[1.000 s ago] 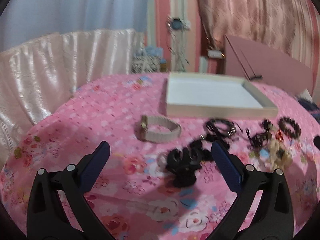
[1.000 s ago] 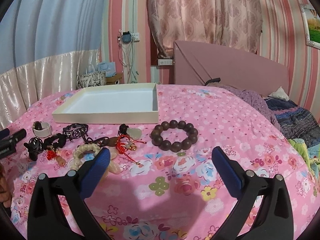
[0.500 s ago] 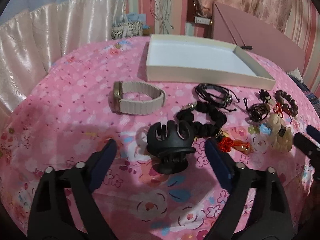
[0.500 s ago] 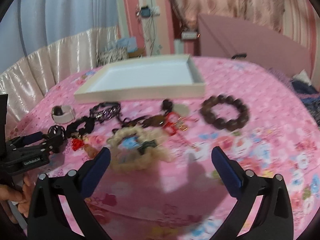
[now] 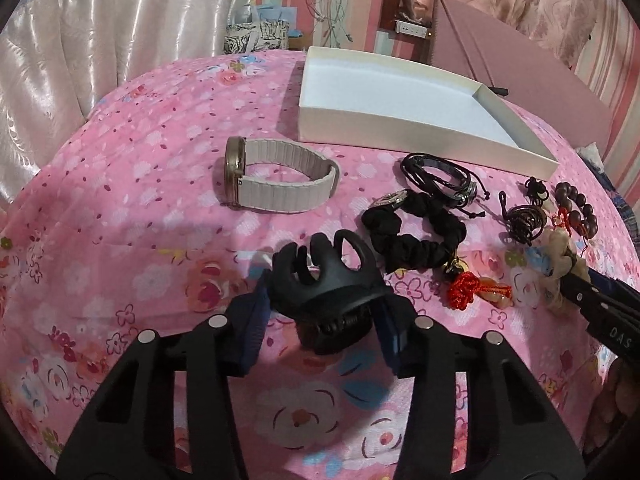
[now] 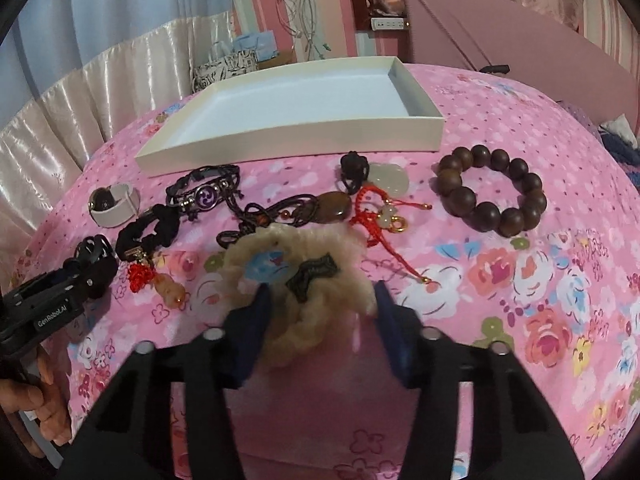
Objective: Organize jewelry
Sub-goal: 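Grasp the cream scrunchie with the right tool while the left tool grasps the black claw clip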
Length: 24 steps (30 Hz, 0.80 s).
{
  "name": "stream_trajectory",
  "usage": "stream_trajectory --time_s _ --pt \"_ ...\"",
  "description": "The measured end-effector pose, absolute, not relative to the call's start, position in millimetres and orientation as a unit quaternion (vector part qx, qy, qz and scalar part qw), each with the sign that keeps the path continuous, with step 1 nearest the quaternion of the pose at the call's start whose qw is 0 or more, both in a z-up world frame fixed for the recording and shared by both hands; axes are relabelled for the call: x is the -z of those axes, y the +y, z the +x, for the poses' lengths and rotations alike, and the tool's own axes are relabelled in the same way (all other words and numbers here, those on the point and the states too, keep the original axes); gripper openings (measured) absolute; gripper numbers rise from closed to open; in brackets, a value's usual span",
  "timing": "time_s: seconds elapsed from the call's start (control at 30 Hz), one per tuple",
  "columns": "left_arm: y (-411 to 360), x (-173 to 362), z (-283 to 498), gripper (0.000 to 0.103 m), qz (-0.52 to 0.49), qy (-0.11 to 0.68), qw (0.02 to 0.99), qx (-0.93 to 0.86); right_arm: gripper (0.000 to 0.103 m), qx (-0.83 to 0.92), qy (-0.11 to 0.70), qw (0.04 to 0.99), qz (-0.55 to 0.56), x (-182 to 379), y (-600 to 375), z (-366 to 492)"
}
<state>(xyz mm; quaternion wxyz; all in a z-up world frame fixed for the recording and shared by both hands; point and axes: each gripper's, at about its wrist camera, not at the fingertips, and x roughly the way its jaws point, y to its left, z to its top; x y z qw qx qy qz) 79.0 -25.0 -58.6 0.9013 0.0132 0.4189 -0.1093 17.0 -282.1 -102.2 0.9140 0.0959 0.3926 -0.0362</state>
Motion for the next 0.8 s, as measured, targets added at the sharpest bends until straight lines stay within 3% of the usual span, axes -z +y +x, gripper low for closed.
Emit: stream_trajectory --time_s 0.03,0.3,0.8 --pt "-25.6 58.6 79.2 0.046 0.013 0.419 0.901 0.109 0.035 0.035 0.391 0.914 0.099 102.2 -282.8 16.3" --pt "-22.7 58.1 74.9 0.046 0.009 0.413 0.903 0.115 0.013 0.012 0.392 0.915 0.094 101.2 -279.3 16.8" --pt "-21.0 51.5 63.5 0.045 0.016 0.387 0.916 0.1 0.011 0.006 0.371 0.925 0.089 94.3 -278.7 4.4"
